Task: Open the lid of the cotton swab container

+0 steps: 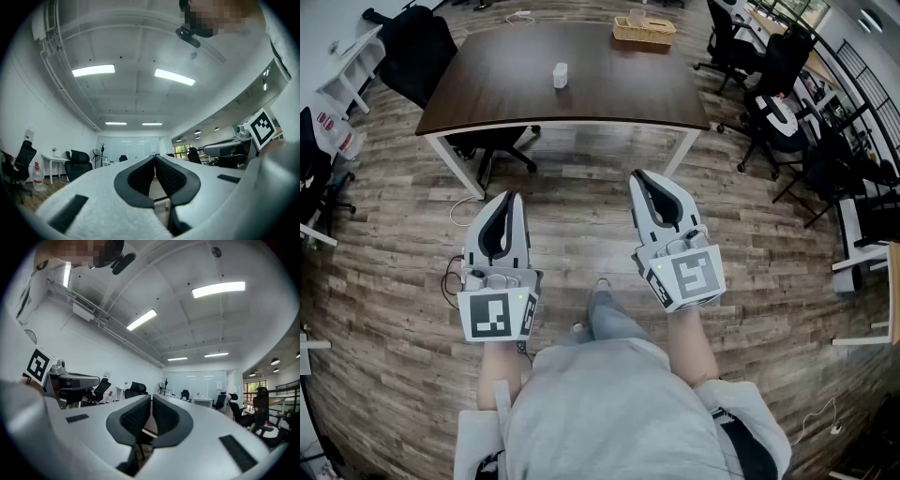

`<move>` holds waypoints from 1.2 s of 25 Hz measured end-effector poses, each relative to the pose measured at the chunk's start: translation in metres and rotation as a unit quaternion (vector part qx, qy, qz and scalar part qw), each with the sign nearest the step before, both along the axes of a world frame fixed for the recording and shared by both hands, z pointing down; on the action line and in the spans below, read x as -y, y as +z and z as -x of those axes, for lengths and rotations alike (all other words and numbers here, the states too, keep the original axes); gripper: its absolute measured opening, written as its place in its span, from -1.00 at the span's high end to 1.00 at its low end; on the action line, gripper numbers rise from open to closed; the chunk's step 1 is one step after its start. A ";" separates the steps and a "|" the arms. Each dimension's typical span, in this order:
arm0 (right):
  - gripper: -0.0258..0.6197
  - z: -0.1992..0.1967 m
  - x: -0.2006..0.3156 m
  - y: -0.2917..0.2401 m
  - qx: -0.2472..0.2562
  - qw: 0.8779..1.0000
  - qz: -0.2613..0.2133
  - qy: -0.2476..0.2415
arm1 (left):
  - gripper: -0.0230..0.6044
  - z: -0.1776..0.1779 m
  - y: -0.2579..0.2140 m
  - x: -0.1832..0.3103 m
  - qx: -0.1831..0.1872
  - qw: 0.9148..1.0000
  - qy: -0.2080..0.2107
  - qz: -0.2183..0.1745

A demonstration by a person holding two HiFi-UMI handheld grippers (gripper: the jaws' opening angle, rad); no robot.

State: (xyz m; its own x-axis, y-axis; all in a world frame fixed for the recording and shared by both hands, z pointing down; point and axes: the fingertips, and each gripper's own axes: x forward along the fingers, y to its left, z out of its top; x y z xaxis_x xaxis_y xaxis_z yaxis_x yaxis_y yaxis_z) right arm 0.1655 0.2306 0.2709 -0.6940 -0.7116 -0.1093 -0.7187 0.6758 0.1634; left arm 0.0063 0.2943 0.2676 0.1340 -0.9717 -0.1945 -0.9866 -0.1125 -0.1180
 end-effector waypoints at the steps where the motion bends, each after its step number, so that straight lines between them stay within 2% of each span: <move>1: 0.86 -0.001 0.001 0.000 0.001 1.000 0.000 0.001 | 0.89 0.000 -0.001 0.001 -0.001 1.000 -0.001 -0.002; 14: 0.86 0.001 0.030 0.000 -0.001 1.000 0.003 0.003 | 0.89 0.003 -0.003 0.031 -0.005 1.000 -0.008 -0.004; 21: 0.86 0.004 0.071 0.001 0.016 1.000 0.008 -0.005 | 0.88 0.006 -0.002 0.070 0.003 1.000 -0.006 -0.012; 25: 0.86 0.007 0.100 0.003 0.012 1.000 0.014 -0.012 | 0.88 0.009 -0.005 0.097 -0.006 1.000 -0.004 -0.025; 30: 0.86 0.007 0.138 -0.001 0.017 1.000 0.006 -0.024 | 0.89 0.010 -0.006 0.134 -0.010 1.000 -0.016 -0.022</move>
